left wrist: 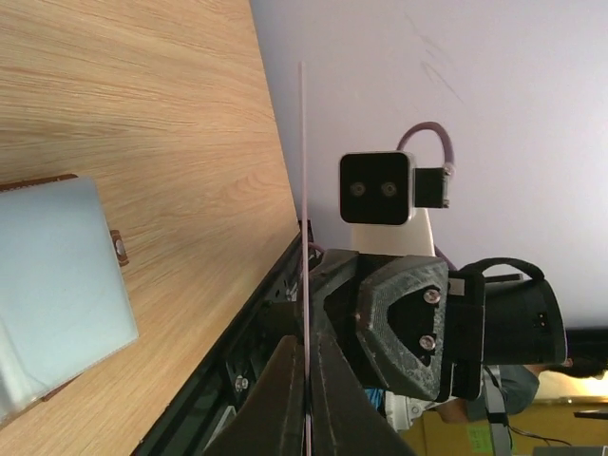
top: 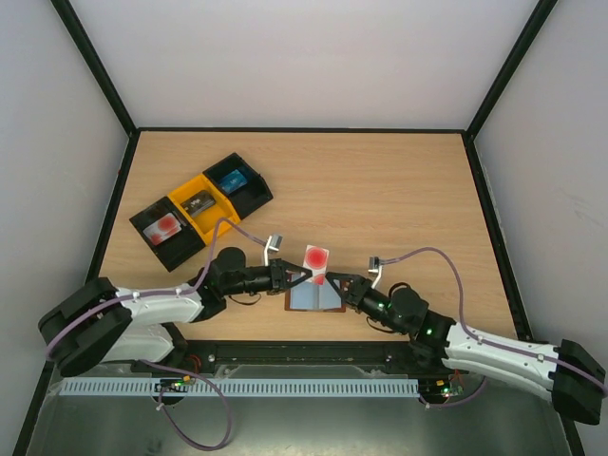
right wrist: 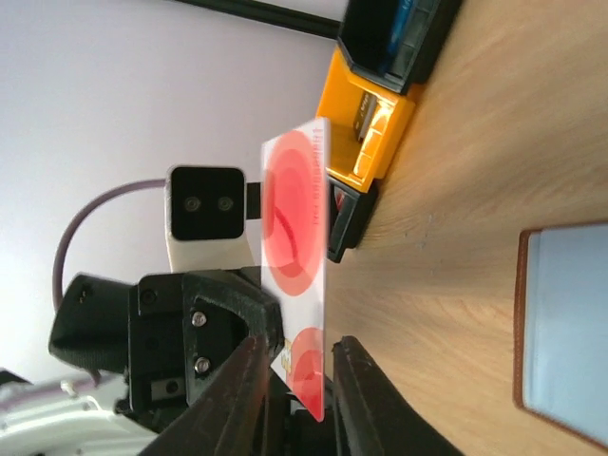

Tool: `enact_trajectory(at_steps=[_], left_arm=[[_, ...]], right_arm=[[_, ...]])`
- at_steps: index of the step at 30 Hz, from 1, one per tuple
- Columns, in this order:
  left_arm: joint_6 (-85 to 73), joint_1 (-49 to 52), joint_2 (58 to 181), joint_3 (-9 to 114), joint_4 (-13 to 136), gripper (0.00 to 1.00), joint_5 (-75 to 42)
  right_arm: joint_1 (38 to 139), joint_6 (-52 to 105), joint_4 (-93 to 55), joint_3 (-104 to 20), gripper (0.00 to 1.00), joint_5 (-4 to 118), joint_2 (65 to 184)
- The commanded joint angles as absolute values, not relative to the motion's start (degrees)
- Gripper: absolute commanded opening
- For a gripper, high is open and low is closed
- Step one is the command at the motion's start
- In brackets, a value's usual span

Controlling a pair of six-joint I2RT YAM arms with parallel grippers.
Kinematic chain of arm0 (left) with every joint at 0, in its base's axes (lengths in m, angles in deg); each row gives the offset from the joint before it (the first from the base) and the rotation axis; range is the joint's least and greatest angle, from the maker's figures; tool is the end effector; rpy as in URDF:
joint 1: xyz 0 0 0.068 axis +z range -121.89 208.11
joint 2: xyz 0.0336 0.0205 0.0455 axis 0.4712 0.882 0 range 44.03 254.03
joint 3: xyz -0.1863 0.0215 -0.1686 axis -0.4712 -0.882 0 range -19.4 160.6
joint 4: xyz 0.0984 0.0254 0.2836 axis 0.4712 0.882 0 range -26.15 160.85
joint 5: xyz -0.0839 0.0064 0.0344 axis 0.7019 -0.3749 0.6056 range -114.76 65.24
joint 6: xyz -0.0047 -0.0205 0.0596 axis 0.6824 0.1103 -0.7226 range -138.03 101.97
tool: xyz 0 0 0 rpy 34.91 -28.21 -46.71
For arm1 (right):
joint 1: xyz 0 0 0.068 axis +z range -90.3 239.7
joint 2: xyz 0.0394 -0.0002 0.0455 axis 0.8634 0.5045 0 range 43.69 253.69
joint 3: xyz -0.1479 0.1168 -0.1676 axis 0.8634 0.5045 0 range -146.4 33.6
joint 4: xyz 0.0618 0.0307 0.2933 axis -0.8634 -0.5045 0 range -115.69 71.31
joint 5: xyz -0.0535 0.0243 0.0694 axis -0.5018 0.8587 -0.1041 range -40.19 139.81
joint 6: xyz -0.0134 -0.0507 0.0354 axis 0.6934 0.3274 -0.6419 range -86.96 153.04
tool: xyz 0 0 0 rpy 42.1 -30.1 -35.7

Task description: Take the credit cards out of the card holder

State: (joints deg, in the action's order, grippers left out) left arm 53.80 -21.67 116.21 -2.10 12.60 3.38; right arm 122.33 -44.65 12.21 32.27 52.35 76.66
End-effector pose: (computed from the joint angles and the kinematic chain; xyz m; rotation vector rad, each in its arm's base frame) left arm 0.1611 -0.2260 0.1367 0.0798 2.0642 -1.8931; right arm 0.0969 0.1919 0.1444 0.2148 1.9528 1.8387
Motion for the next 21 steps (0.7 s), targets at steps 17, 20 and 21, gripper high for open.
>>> enact_trajectory(at_steps=[17, 20, 21], left_arm=[[30.91, -20.90, 106.14, 4.83, 42.80, 0.03, 24.56], [29.92, -21.43, 104.45, 4.90, 44.21, 0.03, 26.05], [29.61, -21.70, 104.01, 4.99, 44.58, 0.03, 26.45]], right_arm=[[122.55, -18.60, -36.50, 4.29, 0.36, 51.63, 73.44], [122.58, -16.96, -37.03, 2.86, 0.39, 53.49, 74.39], [122.55, -16.51, -37.15, 2.76, 0.39, 54.02, 74.60]])
